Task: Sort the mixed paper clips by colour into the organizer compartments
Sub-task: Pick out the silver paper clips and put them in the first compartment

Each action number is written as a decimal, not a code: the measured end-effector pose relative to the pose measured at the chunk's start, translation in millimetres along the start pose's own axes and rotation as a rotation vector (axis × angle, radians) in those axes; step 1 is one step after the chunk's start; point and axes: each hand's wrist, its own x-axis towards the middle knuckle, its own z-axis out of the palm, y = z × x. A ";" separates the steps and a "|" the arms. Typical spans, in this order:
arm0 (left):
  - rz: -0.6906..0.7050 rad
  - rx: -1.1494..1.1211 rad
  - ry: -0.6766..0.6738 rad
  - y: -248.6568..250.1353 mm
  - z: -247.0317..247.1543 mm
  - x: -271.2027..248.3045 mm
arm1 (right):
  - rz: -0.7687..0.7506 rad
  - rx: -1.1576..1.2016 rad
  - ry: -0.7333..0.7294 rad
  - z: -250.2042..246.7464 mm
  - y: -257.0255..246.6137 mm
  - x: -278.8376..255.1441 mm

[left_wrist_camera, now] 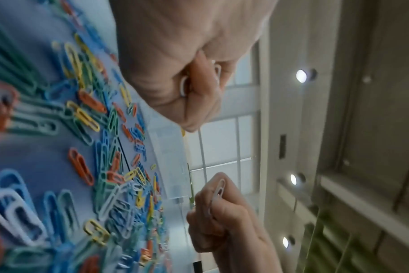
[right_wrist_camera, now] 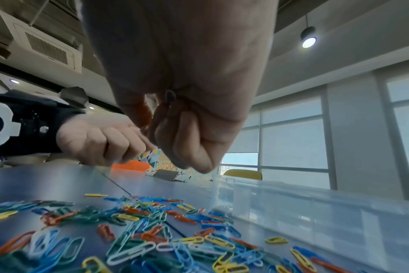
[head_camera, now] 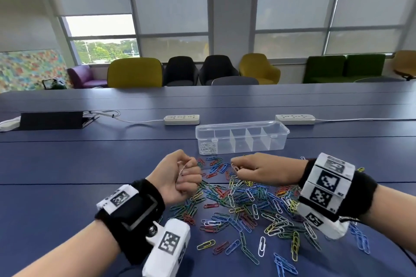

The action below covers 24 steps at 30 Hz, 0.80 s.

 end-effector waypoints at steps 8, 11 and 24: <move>0.098 -0.335 0.093 -18.5 -9.3 21.2 | -0.029 -0.191 0.006 -12.8 -34.2 27.3; 0.085 -0.318 0.064 -20.9 -9.7 24.2 | -0.047 -0.310 -0.034 -9.3 -54.1 51.5; 0.037 -0.516 0.050 2.2 -3.7 50.7 | -0.099 0.046 0.222 -48.2 -18.0 90.3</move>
